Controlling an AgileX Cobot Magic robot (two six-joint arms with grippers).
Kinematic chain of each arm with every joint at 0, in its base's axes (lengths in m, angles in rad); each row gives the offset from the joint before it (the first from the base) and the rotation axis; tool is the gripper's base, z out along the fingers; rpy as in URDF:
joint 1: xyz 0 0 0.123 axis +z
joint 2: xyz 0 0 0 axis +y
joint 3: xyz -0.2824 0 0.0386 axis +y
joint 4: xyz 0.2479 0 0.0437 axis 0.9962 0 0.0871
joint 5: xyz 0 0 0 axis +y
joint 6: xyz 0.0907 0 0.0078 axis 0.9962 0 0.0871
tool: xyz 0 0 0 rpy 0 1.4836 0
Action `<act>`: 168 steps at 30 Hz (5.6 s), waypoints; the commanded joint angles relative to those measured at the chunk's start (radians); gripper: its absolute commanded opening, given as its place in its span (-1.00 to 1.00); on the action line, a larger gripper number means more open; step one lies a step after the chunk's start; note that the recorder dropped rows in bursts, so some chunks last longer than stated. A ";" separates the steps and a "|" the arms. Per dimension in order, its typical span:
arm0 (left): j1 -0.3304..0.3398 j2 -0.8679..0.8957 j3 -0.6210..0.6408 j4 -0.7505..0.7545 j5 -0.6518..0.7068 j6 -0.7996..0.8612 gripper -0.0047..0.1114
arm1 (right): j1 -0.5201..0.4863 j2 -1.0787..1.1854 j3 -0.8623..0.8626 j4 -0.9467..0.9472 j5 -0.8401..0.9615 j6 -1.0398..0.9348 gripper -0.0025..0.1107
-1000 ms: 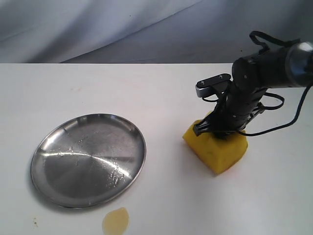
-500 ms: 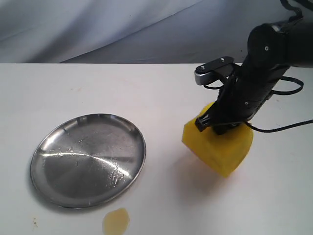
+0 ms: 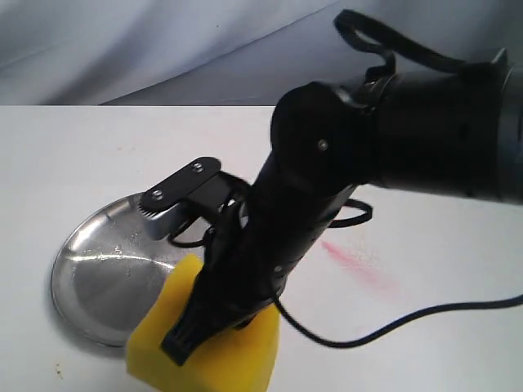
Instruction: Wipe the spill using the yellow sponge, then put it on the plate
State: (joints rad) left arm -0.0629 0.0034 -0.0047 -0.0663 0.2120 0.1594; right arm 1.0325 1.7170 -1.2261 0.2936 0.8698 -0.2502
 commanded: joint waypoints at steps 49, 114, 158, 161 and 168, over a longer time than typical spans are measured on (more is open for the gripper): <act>-0.006 -0.003 0.005 -0.003 -0.007 0.000 -0.92 | 0.011 0.385 -0.097 -0.257 0.047 0.267 -0.96; -0.006 -0.003 0.005 -0.003 -0.007 0.000 -0.92 | 0.224 0.616 -0.536 -0.054 0.125 0.146 -0.96; -0.006 -0.003 0.005 -0.003 -0.007 0.000 -0.92 | 0.034 0.452 -0.115 -0.049 0.034 0.094 -0.96; -0.006 -0.003 0.005 -0.003 -0.007 0.000 -0.92 | 0.112 0.452 -0.141 0.007 0.013 0.062 -0.96; -0.006 -0.003 0.005 -0.003 -0.007 0.000 -0.92 | 0.186 0.452 -0.319 0.025 0.005 0.053 -0.96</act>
State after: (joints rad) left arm -0.0629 0.0034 -0.0047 -0.0663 0.2120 0.1594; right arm 1.1992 2.1447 -1.4810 0.2602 0.8859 -0.1874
